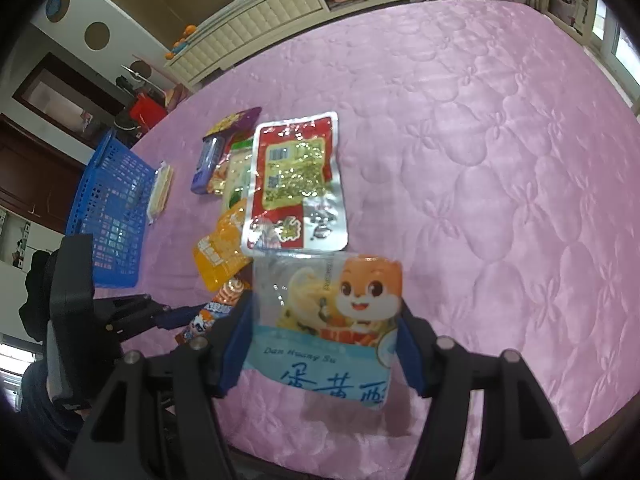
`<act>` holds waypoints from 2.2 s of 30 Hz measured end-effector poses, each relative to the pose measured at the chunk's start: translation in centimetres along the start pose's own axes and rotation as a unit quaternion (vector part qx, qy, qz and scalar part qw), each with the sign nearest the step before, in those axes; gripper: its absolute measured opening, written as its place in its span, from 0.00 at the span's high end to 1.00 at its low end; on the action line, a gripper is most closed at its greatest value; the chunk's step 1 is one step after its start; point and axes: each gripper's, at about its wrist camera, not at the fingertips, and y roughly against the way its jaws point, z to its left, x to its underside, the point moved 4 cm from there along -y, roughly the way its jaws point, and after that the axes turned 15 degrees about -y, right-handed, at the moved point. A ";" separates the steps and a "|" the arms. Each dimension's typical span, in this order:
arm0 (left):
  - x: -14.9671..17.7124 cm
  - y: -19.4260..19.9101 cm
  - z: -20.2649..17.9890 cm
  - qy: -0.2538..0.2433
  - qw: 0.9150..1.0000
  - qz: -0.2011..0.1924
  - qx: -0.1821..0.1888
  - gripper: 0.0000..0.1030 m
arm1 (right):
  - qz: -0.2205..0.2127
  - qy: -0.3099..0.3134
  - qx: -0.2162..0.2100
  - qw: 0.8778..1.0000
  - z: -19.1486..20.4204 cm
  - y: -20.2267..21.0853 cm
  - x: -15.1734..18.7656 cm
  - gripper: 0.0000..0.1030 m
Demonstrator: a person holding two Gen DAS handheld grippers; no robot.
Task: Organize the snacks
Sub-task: 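Grasp the squirrel bread bag with the right gripper while the left gripper grasps the orange sausage stick, then carry the bread bag and sausage stick over the basket with both grippers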
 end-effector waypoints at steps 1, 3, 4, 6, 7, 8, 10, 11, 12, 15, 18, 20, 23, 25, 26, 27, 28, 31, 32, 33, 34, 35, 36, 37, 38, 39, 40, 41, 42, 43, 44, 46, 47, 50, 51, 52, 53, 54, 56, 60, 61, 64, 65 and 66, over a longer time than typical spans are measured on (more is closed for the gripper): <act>0.1 0.4 -0.1 0.002 1.000 -0.005 0.001 0.83 | -0.002 0.001 -0.001 1.000 0.1 0.2 0.1 0.34; 0.2 0.9 -0.3 -0.001 1.000 -0.011 -0.001 0.86 | -0.005 0.003 -0.001 1.000 0.5 0.6 0.2 0.34; 0.5 1.6 -0.2 -0.003 1.000 -0.018 -0.002 0.86 | -0.007 0.005 -0.002 1.000 0.8 0.9 0.3 0.34; 0.6 2.9 -0.3 -0.005 1.000 -0.030 -0.008 0.86 | -0.012 0.008 -0.002 1.000 1.4 1.4 0.4 0.34; 0.7 3.7 -0.3 -0.005 0.999 -0.037 -0.010 0.86 | -0.014 0.011 -0.003 1.000 1.8 1.7 0.4 0.34; 0.9 4.3 -0.3 -0.003 0.999 -0.042 -0.013 0.86 | -0.016 0.013 -0.005 1.000 2.2 1.9 0.5 0.34; 1.4 5.8 -0.1 0.003 0.998 -0.057 -0.019 0.86 | -0.020 0.018 -0.011 1.000 3.2 2.5 0.7 0.34; 1.6 6.5 0.0 0.007 0.998 -0.065 -0.020 0.86 | -0.021 0.019 -0.014 0.999 3.7 2.8 0.8 0.34; 2.0 7.6 0.2 0.012 0.997 -0.074 -0.022 0.86 | -0.022 0.023 -0.018 0.999 4.4 3.1 1.0 0.34; 2.5 9.8 1.5 0.023 0.994 -0.097 -0.036 0.86 | -0.028 0.036 -0.018 0.999 6.4 3.7 1.5 0.34; 3.4 12.4 2.6 0.033 0.991 -0.118 -0.048 0.86 | -0.036 0.052 -0.020 0.998 8.8 4.4 2.0 0.34; 4.2 14.1 3.6 0.039 0.989 -0.128 -0.060 0.86 | -0.041 0.058 -0.027 0.997 10.4 4.8 2.2 0.34; 5.1 16.3 4.8 0.050 0.985 -0.146 -0.075 0.86 | -0.043 0.065 -0.036 0.996 12.8 5.0 2.4 0.34; 6.0 17.9 6.0 0.060 0.982 -0.159 -0.083 0.86 | -0.047 0.067 -0.041 0.996 14.3 5.1 2.4 0.34; 6.5 18.7 6.5 0.065 0.980 -0.164 -0.087 0.86 | -0.049 0.066 -0.045 0.996 15.1 5.2 2.4 0.34; 7.0 19.6 7.1 0.070 0.979 -0.169 -0.092 0.86 | -0.049 0.069 -0.050 0.995 15.9 5.2 2.4 0.34; 7.2 19.9 7.3 0.073 0.978 -0.172 -0.096 0.86 | -0.051 0.075 -0.059 0.994 16.9 5.3 2.4 0.34; 8.4 21.2 8.9 0.083 0.974 -0.179 -0.111 0.86 | -0.054 0.088 -0.067 0.992 19.3 5.2 2.3 0.34; 9.0 21.8 9.5 0.086 0.973 -0.182 -0.116 0.86 | -0.055 0.093 -0.070 0.992 20.4 5.1 2.3 0.34; 9.4 22.3 10.2 0.089 0.971 -0.184 -0.120 0.86 | -0.055 0.098 -0.073 0.991 21.1 5.0 2.4 0.34; 9.8 22.8 10.6 0.092 0.970 -0.186 -0.123 0.86 | -0.055 0.103 -0.075 0.990 21.9 4.9 2.4 0.34; 10.1 23.3 11.0 0.094 0.969 -0.188 -0.127 0.86 | -0.055 0.108 -0.076 0.990 22.7 4.7 2.5 0.33; 10.6 23.7 11.5 0.098 0.968 -0.189 -0.131 0.86 | -0.052 0.116 -0.078 0.989 23.9 4.5 2.5 0.33; 11.0 24.1 12.2 0.104 0.967 -0.191 -0.135 0.86 | -0.051 0.122 -0.078 0.988 24.6 4.3 2.6 0.33; 11.3 24.4 12.6 0.109 0.966 -0.192 -0.136 0.86 | -0.051 0.130 -0.077 0.987 25.7 4.1 2.6 0.33; 11.9 24.9 13.3 0.114 0.965 -0.194 -0.136 0.86 | -0.052 0.136 -0.077 0.986 26.4 3.9 2.6 0.33; 12.4 25.4 14.0 0.119 0.963 -0.197 -0.137 0.86 | -0.050 0.144 -0.079 0.985 27.4 3.7 2.6 0.33; 12.6 25.7 14.2 0.123 0.962 -0.199 -0.140 0.86 | -0.049 0.148 -0.082 0.984 28.0 3.6 2.7 0.33; 12.9 25.9 14.7 0.126 0.961 -0.200 -0.143 0.86 | -0.047 0.154 -0.085 0.983 29.0 3.4 2.7 0.33; 13.3 26.2 15.2 0.130 0.960 -0.201 -0.147 0.86 | -0.046 0.158 -0.089 0.982 29.7 3.2 2.7 0.33; 13.6 26.4 15.7 0.135 0.959 -0.201 -0.151 0.86 | -0.044 0.164 -0.091 0.981 30.7 2.9 2.6 0.33; 14.2 26.6 16.6 0.143 0.957 -0.201 -0.155 0.86 | -0.040 0.174 -0.092 0.980 32.2 2.3 2.6 0.33; 14.5 26.7 17.1 0.147 0.956 -0.202 -0.155 0.86 | -0.039 0.178 -0.093 0.979 32.9 1.9 2.5 0.33; 15.0 26.8 18.4 0.155 0.954 -0.201 -0.159 0.86 | -0.025 0.191 -0.095 0.977 34.8 0.5 2.4 0.33; 15.1 26.8 18.7 0.157 0.954 -0.200 -0.159 0.86 | -0.020 0.194 -0.094 0.976 35.3 0.0 2.4 0.33; 15.2 26.7 19.2 0.161 0.953 -0.200 -0.159 0.86 | -0.017 0.197 -0.093 0.976 35.9 -0.5 2.3 0.33; 15.4 26.6 19.6 0.164 0.953 -0.200 -0.158 0.86 | -0.012 0.202 -0.091 0.975 36.6 -1.3 2.2 0.33; 15.6 26.5 19.9 0.165 0.953 -0.199 -0.158 0.86 | -0.009 0.206 -0.089 0.975 37.1 -1.9 2.3 0.33; 15.8 26.2 20.8 0.169 0.953 -0.198 -0.157 0.86 | -0.002 0.212 -0.081 0.974 38.0 -3.4 2.0 0.33; 15.9 25.2 22.3 0.177 0.953 -0.188 -0.160 0.86 | 0.016 0.216 -0.070 0.974 39.0 -6.2 1.2 0.33; 15.9 24.9 22.7 0.180 0.953 -0.187 -0.159 0.86 | 0.019 0.218 -0.067 0.973 39.3 -6.9 1.0 0.33; 16.1 24.3 24.0 0.188 0.953 -0.185 -0.152 0.86 | 0.027 0.226 -0.063 0.972 39.9 -8.5 0.5 0.33; 16.1 24.1 24.3 0.189 0.953 -0.184 -0.150 0.86 | 0.028 0.230 -0.057 0.971 40.1 -9.1 0.3 0.33; 16.1 23.8 24.6 0.189 0.953 -0.182 -0.149 0.86 | 0.030 0.231 -0.048 0.971 40.1 -9.8 0.0 0.32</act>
